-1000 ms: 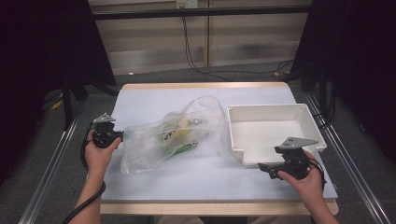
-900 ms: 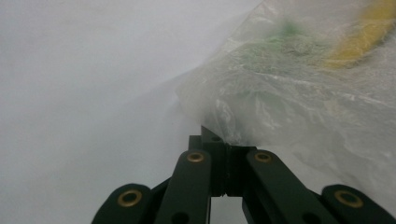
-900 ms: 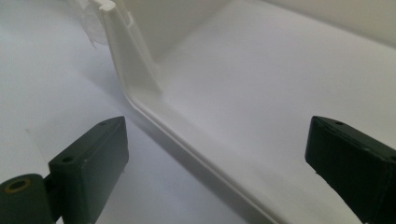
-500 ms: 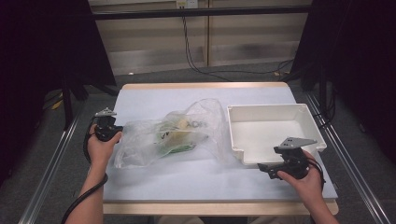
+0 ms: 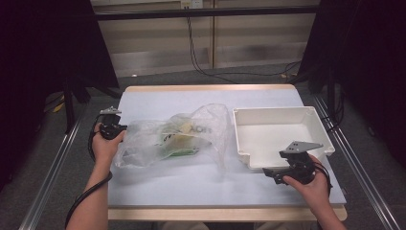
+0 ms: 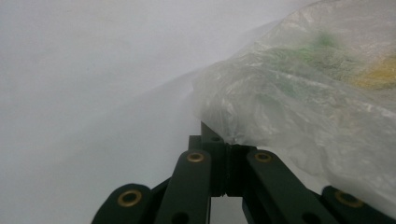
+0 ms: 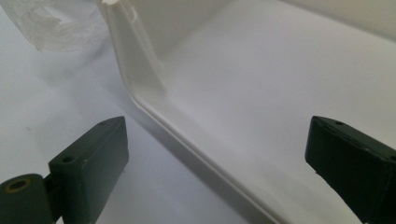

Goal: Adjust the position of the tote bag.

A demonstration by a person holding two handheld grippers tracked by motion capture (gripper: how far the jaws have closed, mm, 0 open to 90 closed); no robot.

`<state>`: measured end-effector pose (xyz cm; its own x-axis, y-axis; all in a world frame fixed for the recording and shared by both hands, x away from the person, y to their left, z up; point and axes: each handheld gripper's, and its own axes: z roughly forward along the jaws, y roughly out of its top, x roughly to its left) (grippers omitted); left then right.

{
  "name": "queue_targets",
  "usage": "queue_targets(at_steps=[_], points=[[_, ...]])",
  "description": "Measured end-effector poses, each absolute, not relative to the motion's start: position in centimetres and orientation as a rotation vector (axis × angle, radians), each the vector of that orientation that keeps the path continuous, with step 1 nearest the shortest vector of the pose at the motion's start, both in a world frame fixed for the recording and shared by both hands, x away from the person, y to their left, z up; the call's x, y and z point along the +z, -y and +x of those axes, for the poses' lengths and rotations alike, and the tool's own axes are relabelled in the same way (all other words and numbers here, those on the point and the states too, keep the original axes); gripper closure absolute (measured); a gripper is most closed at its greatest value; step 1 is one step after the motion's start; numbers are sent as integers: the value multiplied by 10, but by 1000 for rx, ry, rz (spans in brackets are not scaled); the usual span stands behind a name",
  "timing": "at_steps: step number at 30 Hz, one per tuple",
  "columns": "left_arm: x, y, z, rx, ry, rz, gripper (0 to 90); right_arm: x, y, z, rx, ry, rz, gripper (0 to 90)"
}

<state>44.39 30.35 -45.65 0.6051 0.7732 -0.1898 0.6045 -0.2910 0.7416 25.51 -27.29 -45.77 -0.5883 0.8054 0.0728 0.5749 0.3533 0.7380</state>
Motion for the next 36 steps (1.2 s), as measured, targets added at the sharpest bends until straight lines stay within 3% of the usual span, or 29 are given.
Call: queue_targets(at_steps=[5, 16, 28, 36], points=[[-460, -305, 444, 244, -1112, 1990, 898, -458, 272, 255, 1070, -2321, 1222, 59], [-459, -318, 430, 258, -1176, 1950, 589, -453, 269, 256, 1087, -2314, 1205, 59], [-461, -324, 416, 210, -1171, 1991, 513, -450, 263, 259, 1106, -2327, 1174, 59], [-442, -332, 416, 231, -1175, 2005, 444, -449, 257, 259, 1114, -2342, 1164, 71]])
